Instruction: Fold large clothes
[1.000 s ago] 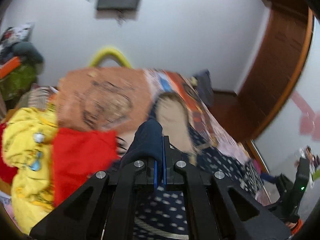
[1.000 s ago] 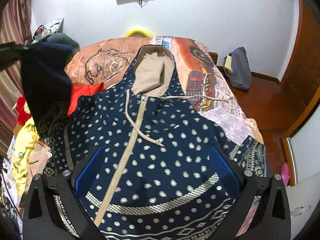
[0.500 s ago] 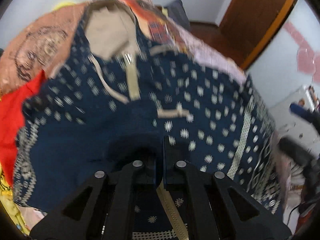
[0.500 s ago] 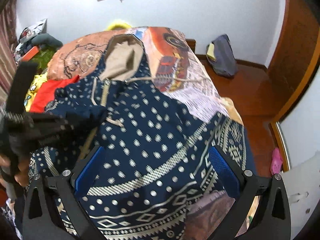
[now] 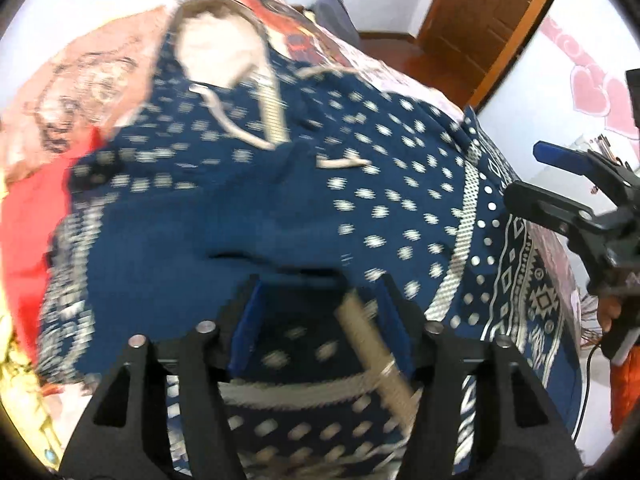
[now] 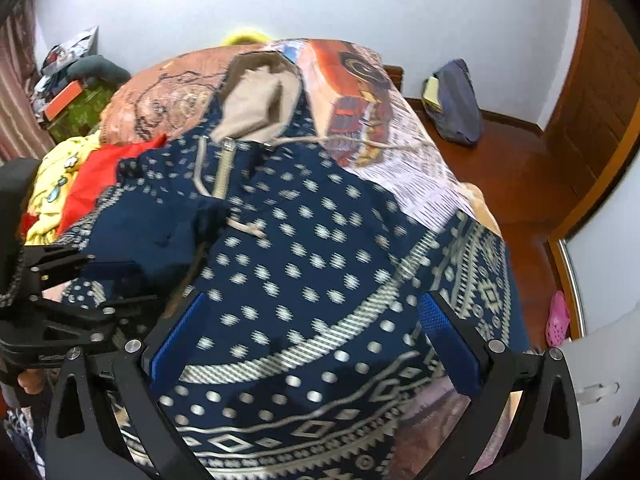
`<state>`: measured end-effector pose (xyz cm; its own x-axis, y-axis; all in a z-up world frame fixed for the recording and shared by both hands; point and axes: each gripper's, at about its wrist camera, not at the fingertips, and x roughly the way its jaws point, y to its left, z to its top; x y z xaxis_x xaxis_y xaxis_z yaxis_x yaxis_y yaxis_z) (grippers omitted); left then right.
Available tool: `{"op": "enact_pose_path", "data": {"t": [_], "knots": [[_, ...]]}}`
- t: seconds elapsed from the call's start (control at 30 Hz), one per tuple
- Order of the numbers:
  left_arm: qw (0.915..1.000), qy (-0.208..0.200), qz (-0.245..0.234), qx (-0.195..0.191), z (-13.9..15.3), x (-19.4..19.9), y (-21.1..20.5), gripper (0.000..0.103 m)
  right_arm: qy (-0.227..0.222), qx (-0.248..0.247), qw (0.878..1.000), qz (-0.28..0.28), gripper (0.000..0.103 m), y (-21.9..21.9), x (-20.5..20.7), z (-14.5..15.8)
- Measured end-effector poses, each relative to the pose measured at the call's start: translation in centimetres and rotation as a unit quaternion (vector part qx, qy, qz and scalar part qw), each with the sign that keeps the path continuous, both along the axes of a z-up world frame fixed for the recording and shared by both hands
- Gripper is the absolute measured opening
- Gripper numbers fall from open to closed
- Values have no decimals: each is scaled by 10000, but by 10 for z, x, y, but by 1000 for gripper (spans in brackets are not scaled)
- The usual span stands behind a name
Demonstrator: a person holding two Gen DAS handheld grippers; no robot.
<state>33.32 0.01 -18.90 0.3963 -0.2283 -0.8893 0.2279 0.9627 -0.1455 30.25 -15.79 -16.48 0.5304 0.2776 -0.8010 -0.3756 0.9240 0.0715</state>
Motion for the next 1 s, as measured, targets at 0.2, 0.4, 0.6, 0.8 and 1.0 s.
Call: {"op": "enact_pose_path", "data": {"t": [0.2, 0.4, 0.6, 0.8, 1.0], "knots": [[9965, -427, 702, 170, 26, -32, 89, 68, -144, -146, 9986, 481, 103, 45, -3, 4], [9882, -356, 1444, 370, 11, -53, 167, 68, -96, -408, 9937, 1041, 103, 99, 2, -12], [9821, -148, 1864, 212, -23, -72, 215, 68, -36, -934, 9848, 1464, 100, 149, 9, -40], [9803, -97, 1974, 6, -51, -70, 235, 59, 146, -1169, 9799, 1610, 84, 176, 18, -62], [9785, 33, 2002, -499, -76, -54, 235, 45, 216, -1177, 9801, 1581, 59, 176, 29, -74]]}}
